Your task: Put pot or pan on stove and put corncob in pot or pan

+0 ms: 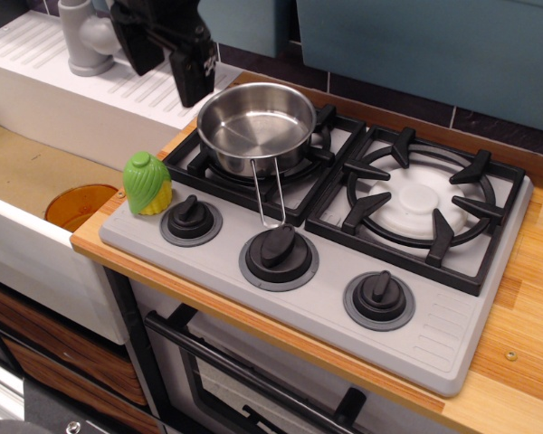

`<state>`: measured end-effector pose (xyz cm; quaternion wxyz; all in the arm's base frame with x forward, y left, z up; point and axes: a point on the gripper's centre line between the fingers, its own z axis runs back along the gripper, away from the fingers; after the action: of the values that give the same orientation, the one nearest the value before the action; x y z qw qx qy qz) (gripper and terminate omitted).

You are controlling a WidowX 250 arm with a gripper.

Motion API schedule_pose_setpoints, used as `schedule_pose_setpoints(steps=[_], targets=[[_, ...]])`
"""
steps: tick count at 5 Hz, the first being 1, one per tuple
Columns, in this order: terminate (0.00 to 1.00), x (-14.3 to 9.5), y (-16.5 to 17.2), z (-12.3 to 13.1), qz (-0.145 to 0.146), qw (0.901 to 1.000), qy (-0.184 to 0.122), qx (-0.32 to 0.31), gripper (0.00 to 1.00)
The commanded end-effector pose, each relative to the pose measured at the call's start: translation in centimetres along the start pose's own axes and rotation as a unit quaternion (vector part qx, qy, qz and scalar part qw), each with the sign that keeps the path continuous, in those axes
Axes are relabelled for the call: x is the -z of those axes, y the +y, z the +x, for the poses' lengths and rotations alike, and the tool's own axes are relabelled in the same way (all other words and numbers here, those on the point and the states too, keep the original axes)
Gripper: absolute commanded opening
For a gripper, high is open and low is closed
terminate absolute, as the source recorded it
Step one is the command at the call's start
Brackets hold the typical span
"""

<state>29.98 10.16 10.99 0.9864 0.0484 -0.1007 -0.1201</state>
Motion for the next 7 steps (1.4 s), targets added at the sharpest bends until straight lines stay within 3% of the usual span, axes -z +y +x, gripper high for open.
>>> schedule_pose_setpoints(steps=[1,2,4,6,7], targets=[[0.0,-2.0,0.3,1.1,0.021,0.9993,-0.03,0.001,1.0],[0.0,-2.0,0.3,1.1,0.021,0.9993,-0.03,0.001,1.0],[0.0,-2.5,0.6,-0.5,0.079,0.9957,-0.011,-0.047,1.0],[0.0,-1.6,1.4,-1.4,0.093,0.992,-0.015,-0.085,1.0],[0.0,-0.6,1.7,-2.2,0.072,0.9914,-0.012,-0.109,1.0]])
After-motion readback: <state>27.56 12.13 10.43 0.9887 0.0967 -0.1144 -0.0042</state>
